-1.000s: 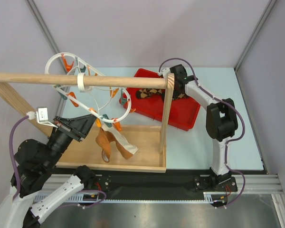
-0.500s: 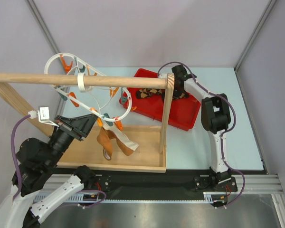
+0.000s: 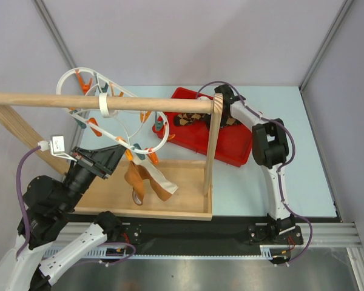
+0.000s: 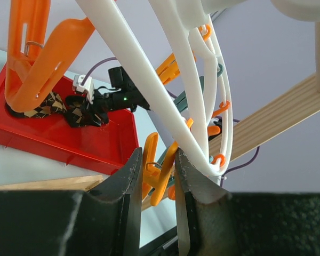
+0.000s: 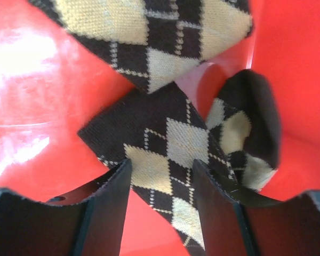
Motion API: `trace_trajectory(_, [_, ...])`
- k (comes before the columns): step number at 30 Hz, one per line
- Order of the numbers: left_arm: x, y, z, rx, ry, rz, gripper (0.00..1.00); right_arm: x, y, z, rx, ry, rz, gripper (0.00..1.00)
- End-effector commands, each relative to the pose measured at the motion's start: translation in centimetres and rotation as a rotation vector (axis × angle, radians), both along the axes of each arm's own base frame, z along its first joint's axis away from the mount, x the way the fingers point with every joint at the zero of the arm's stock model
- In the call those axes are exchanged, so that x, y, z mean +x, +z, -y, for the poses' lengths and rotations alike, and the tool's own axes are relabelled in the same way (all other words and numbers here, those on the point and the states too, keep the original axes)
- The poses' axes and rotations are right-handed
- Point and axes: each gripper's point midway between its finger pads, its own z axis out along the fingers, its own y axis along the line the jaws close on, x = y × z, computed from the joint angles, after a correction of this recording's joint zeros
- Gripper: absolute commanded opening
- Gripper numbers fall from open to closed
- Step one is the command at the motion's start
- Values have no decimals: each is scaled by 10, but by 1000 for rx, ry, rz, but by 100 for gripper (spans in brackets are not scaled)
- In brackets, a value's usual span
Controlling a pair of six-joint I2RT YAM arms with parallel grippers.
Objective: Clip the socks to the hanger
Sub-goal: Pick up the sock from the bin.
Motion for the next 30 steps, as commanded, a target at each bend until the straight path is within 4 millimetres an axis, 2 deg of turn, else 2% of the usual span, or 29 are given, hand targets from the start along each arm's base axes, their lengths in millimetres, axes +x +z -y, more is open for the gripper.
trace_trajectory(1, [6, -94, 1, 219, 18, -270, 0, 6, -5, 3, 32, 21, -30, 56])
trace_trajectory(2, [5, -94, 0, 219, 20, -270, 0, 5, -13, 5, 33, 19, -53, 56])
trace_trajectory(6, [6, -97, 0, 225, 24, -274, 0, -12, -23, 0, 91, 52, -151, 49])
trace_trajectory(9, [6, -96, 2, 224, 15, -274, 0, -26, -27, -6, 122, 72, -209, 35])
trace_trajectory(10, [7, -97, 3, 227, 14, -278, 0, -29, -27, -7, 126, 67, -221, 22])
trace_trajectory(13, [6, -98, 4, 222, 8, -278, 0, -25, -18, -9, 142, 45, -197, 3])
trace_trajectory(14, [6, -98, 4, 217, 8, -280, 0, -27, -15, -10, 155, 40, -196, 2])
trace_trajectory(15, [6, -100, 4, 218, 8, -283, 0, -19, 2, -15, 194, 35, -145, 1])
trace_trajectory(18, [4, -98, 3, 209, 6, -277, 0, -11, 34, -20, 329, -24, -92, 0])
trace_trajectory(19, [4, -98, 2, 206, 8, -276, 0, -8, 68, -21, 385, -31, -39, 0])
trace_trajectory(20, [4, -96, 2, 201, 8, -273, 0, -10, 80, -20, 461, -90, -52, 0])
trace_trajectory(21, [3, -94, 3, 199, 3, -270, 0, -6, 92, -19, 507, -115, 4, 0])
trace_trajectory(22, [3, -93, 3, 196, 2, -267, 0, -9, 122, -19, 555, -138, 53, 0])
trace_trajectory(25, [2, -89, 5, 181, -6, -256, 0, -11, 155, -13, 658, -318, 62, 0])
trace_trajectory(26, [2, -89, 5, 177, -8, -253, 0, -8, 169, -3, 654, -407, 99, 0])
trace_trajectory(27, [2, -88, 4, 172, -6, -251, 0, -16, 168, -2, 658, -476, 48, 0])
trace_trajectory(30, [1, -83, 5, 151, -11, -235, 0, -31, 197, 11, 689, -603, 50, 0])
